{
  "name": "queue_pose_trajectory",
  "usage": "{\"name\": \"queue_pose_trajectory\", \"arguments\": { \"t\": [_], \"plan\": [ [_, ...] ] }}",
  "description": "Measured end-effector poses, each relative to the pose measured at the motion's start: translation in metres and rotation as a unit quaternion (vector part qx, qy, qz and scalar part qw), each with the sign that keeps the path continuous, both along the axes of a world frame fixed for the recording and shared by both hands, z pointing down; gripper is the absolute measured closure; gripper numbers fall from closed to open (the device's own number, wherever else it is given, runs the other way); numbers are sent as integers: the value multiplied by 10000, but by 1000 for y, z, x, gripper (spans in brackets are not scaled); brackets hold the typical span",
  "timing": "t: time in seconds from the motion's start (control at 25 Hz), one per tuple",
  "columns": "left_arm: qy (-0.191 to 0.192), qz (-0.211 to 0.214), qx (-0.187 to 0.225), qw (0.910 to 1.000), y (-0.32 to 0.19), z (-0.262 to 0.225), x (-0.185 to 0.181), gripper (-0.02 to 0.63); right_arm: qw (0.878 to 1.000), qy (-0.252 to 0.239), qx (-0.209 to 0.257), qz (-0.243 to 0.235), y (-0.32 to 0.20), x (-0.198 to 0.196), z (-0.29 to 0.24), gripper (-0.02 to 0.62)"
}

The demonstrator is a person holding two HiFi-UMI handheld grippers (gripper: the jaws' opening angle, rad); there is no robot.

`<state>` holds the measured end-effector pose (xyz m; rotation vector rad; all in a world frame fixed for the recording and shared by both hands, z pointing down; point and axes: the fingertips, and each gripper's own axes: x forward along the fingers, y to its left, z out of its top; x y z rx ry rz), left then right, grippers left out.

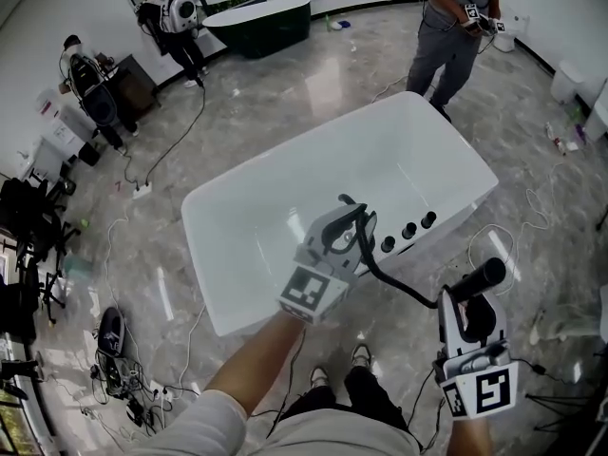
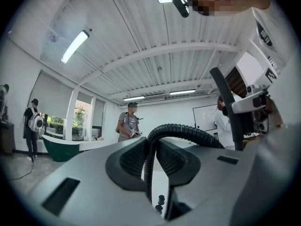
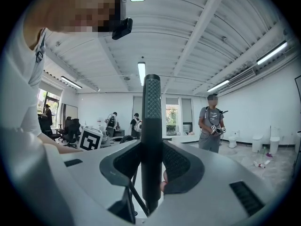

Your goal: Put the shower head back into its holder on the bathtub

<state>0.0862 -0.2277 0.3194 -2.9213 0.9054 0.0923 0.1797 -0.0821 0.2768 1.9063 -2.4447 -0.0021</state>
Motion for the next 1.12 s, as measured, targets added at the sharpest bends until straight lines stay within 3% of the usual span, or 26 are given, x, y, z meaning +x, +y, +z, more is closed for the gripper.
{"name": "queue_pose_trajectory", "arguments": {
  "t": [0.48,0.88,1.12],
  "plan": [
    [-426,-514,-640,9957,-18,92,-28,546,9992,-123,-144,-362,-16,-20,45,453],
    [-887,-824,-1235,9849,-37,184,-37,546,9983,-142,-127,-560,-32,-14,64,453],
    [-1201,-714,-1701,9755,-44,251,-46,546,9985,-8,-158,-516,-41,-31,77,453]
  ]
}}
